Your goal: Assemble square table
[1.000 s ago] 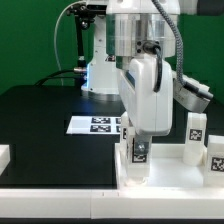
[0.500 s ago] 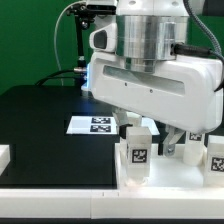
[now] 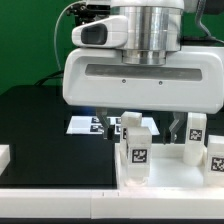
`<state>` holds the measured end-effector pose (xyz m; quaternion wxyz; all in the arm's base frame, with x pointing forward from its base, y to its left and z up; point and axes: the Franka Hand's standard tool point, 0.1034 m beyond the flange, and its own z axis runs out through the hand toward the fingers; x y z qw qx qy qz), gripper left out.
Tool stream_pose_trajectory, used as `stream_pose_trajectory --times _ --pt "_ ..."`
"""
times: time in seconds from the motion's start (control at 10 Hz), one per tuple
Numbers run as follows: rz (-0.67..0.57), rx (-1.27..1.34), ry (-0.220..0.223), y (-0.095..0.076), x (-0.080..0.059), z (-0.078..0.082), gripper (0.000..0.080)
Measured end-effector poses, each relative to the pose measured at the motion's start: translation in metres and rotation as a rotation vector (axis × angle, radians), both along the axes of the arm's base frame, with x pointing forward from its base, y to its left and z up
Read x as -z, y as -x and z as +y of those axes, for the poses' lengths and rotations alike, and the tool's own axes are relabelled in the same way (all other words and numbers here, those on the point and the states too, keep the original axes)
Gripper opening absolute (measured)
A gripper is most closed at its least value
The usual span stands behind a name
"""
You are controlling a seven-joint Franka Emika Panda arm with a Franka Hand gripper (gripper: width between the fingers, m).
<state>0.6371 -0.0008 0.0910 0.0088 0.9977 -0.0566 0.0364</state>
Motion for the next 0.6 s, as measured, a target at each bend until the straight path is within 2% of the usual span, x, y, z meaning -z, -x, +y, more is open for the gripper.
stream_pose_trajectory --times 0.2,0.3,0.4,0.5,0.6 --pt "0.001 -0.007 0.003 0.0 0.0005 -0.0012 0.0648" --pt "0.001 -0.007 0.003 0.0001 0.0006 -0.0013 0.0541" --pt "0.0 0.047 -0.003 0.0001 0.0008 -0.001 0.0541" --pt "-0.002 0.142 -0.01 0.0001 0.0008 -0.001 0.0358" --pt "-0.003 0.205 -0.014 0.0001 0.0008 -0.0009 0.0284"
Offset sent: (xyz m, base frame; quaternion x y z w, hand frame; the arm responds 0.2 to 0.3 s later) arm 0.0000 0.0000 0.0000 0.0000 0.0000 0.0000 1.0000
